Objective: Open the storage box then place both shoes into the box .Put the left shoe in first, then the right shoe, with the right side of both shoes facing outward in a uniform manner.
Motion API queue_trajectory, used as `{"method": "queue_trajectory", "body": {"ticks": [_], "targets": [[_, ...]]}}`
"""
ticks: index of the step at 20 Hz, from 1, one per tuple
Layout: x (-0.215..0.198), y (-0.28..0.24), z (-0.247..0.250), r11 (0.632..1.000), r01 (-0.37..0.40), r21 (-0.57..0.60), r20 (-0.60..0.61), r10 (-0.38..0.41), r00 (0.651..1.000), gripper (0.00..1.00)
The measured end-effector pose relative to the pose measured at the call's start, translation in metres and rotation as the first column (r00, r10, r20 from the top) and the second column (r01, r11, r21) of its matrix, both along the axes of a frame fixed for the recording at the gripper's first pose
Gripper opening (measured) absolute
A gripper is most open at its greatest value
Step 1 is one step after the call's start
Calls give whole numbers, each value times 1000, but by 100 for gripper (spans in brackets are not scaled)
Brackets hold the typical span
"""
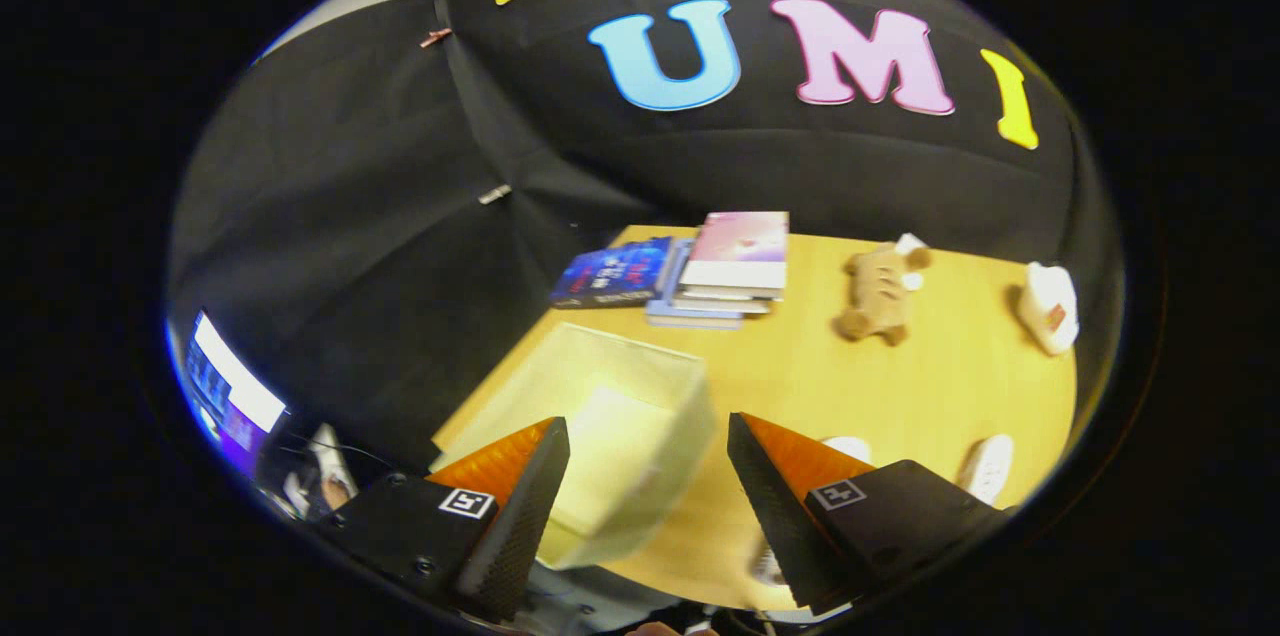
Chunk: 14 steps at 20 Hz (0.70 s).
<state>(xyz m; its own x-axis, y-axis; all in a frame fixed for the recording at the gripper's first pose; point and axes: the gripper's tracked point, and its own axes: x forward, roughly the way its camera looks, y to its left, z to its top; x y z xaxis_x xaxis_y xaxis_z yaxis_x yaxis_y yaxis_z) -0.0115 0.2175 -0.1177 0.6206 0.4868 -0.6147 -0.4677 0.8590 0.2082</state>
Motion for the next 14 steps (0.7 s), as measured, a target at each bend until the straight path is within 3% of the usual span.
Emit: {"method": "queue_trajectory", "body": {"ticks": [3,7,14], "targets": [[-5,-77,-43,989,21,-144,30,-17,999,98],[-30,-137,-126,975,23,-222,-113,-49,992,99],[-28,-156,-202,965,-10,-264,-223,-51,973,99]]}}
